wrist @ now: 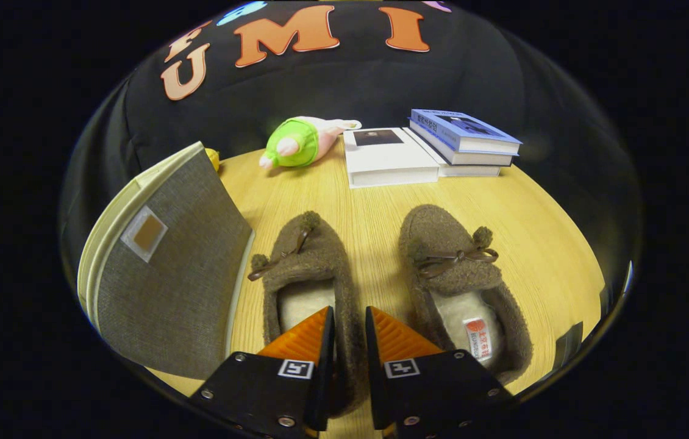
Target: Open the storage box then place both shoes into the box .Put the left shoe in first, then the right shoe, with the right side of both shoes facing outward in a uniform manner.
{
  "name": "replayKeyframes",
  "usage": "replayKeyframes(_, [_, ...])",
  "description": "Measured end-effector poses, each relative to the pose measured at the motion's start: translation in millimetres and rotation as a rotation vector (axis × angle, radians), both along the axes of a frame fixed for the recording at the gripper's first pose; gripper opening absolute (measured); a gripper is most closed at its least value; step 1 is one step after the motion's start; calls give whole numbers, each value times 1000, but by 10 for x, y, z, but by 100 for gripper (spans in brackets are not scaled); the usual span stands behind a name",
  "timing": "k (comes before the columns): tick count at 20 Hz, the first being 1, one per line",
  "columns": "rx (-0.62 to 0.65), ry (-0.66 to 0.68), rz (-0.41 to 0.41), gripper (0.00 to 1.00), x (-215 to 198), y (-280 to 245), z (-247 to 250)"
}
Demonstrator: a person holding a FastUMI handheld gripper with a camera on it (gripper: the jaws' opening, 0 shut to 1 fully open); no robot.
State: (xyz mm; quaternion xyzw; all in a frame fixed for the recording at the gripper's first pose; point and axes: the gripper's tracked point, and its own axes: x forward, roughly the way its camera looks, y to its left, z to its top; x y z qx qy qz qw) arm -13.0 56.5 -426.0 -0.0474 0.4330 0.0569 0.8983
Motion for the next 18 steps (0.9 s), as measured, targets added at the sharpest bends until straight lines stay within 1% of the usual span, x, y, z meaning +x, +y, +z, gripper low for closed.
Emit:
replayKeyframes(1, [4,-8,-18,9,13,0,6])
replayKeyframes(2, [15,-5,-28,5,-5,20,26])
replayKeyframes(3, [30,-9,-36,3,-14,41,54])
replayKeyframes(7, [30,-28,-32,2,17,98,258])
replayKeyframes(10, [55,-57,-28,2,77,184,492])
replayKeyframes(12, [82,-94,-28,2,150,251,696])
replayKeyframes(18, [79,-217,9,2,349,493,1445])
